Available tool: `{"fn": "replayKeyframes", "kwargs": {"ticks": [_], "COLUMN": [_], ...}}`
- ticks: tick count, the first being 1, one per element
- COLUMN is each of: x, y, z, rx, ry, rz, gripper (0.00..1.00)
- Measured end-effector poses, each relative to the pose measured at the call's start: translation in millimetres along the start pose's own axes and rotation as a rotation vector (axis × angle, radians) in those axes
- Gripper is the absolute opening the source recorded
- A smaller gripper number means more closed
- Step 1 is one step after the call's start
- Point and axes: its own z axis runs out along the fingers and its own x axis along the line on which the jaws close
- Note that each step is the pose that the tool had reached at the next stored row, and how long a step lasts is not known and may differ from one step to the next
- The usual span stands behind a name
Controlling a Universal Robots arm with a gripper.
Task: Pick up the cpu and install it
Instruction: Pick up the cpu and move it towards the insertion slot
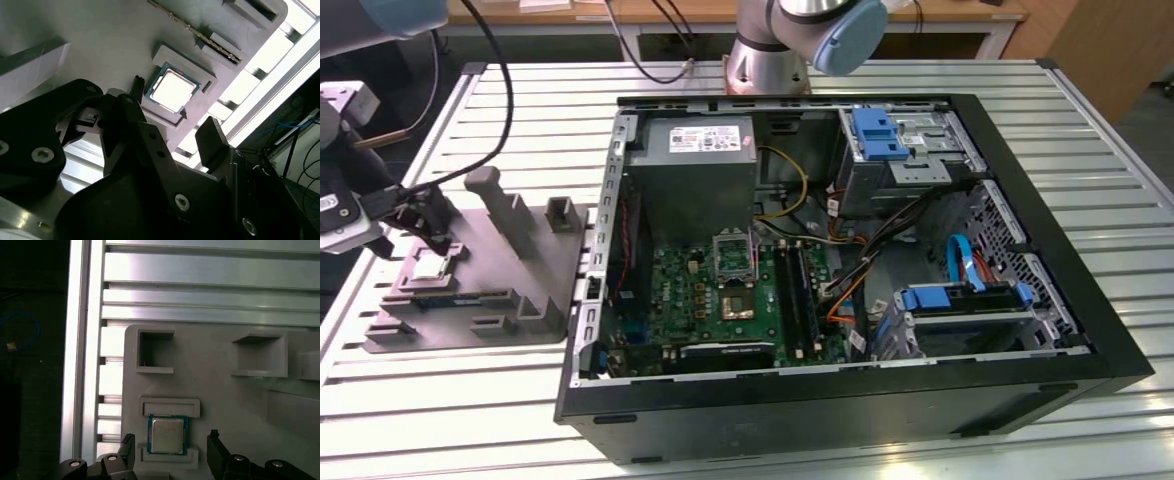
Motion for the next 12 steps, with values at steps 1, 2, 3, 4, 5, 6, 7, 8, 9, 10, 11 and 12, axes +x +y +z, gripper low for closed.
{"fn": "replayKeyframes", "kwargs": {"ticks": [1, 2, 3, 4, 5, 6, 7, 8, 9, 10, 11, 12], "x": [0.0, 0.0, 0.0, 0.1, 0.1, 0.1, 0.1, 0.2, 0.2, 0.2, 0.2, 0.2], "y": [-0.1, -0.2, -0.3, -0.3, -0.4, -0.5, -0.6, -0.7, -0.7, -0.8, -0.9, -0.9], "z": [2.0, 3.7, 5.6, 7.3, 9.1, 10.9, 12.7, 14.6, 16.3, 18.1, 19.4, 20.3], "rx": [0.0001, 0.0001, 0.0002, 0.0003, 0.0004, 0.0004, 0.0004, 0.0004, 0.0005, 0.0004, 0.0003, 0.0004], "ry": [-0.0003, -0.0007, -0.0012, -0.0014, -0.0017, -0.0018, -0.0017, -0.0017, -0.0016, -0.0016, -0.0017, -0.0017], "rz": [0.007, 0.017, 0.027, 0.035, 0.039, 0.040, 0.040, 0.040, 0.040, 0.040, 0.040, 0.040], "gripper": [0.68, 0.68, 0.68, 0.68, 0.68, 0.68, 0.68, 0.68, 0.68, 0.68, 0.68, 0.68]}}
